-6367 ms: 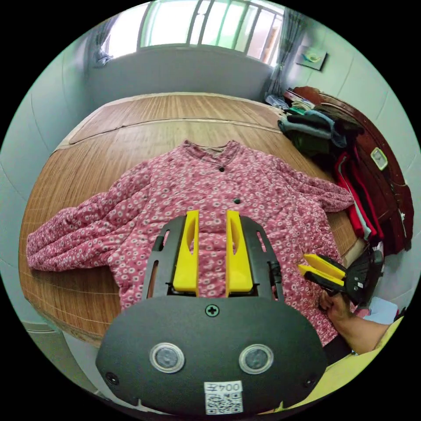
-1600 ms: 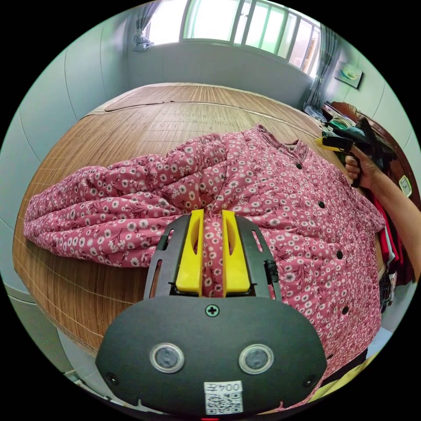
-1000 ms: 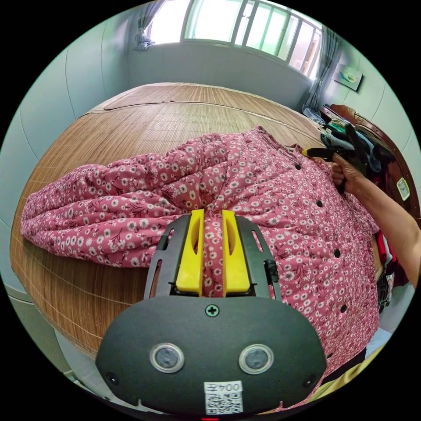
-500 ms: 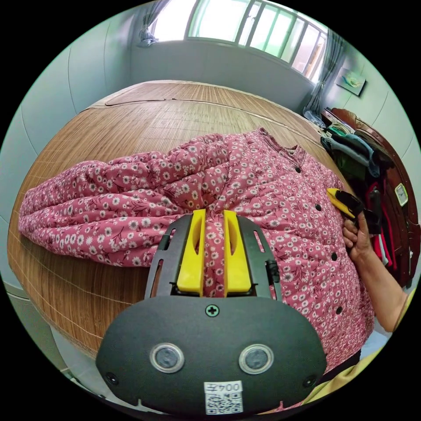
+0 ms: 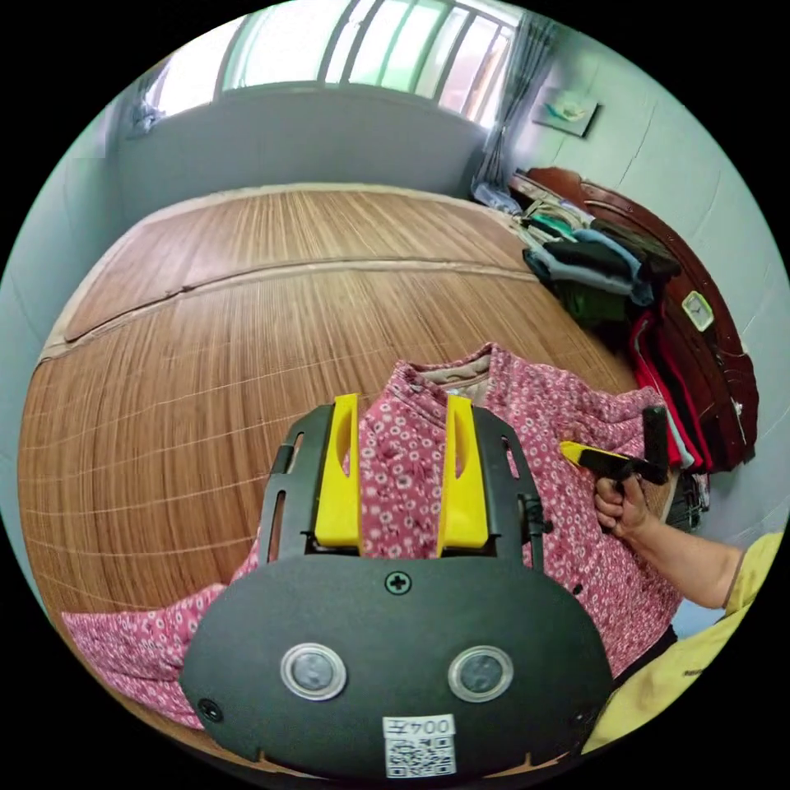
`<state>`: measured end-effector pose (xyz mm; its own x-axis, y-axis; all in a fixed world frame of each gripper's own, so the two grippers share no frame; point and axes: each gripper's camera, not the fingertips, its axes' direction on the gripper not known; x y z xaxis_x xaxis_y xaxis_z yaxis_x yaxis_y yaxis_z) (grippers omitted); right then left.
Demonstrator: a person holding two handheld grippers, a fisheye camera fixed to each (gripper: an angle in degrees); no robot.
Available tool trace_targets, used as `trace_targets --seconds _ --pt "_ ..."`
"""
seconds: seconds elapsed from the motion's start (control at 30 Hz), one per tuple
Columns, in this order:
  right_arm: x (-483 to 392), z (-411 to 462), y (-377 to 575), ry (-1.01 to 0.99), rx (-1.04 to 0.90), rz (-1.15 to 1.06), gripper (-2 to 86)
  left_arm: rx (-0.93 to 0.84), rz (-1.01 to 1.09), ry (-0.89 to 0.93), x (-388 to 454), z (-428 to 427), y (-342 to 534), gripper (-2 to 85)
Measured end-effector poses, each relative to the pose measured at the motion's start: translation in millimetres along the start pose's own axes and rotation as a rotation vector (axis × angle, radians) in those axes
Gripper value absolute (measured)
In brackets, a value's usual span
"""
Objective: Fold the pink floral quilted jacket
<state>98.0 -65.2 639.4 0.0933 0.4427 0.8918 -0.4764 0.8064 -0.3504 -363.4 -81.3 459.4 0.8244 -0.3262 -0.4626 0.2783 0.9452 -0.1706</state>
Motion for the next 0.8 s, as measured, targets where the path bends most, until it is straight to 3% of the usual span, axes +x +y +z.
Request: trace_targets --seconds 0.3,0.47,0.6,0.8 --pt "0 -4 2 0.011 0.004 0.004 6.5 -0.094 -0.019 0.02 -10 48 -7 8.3" --pt "-5 -3 4 0.039 0.003 0.011 5.2 -0.076 0.064 -0.193 14 49 -5 3.8" --pt "-7 -2 4 0.044 0.001 0.015 5.0 -0.065 -0.071 -0.065 -3 39 -8 4.1" --pt "-14 1 6 0.045 0.002 0.018 4.9 0.138 -0.001 0.074 42 -56 46 9.4"
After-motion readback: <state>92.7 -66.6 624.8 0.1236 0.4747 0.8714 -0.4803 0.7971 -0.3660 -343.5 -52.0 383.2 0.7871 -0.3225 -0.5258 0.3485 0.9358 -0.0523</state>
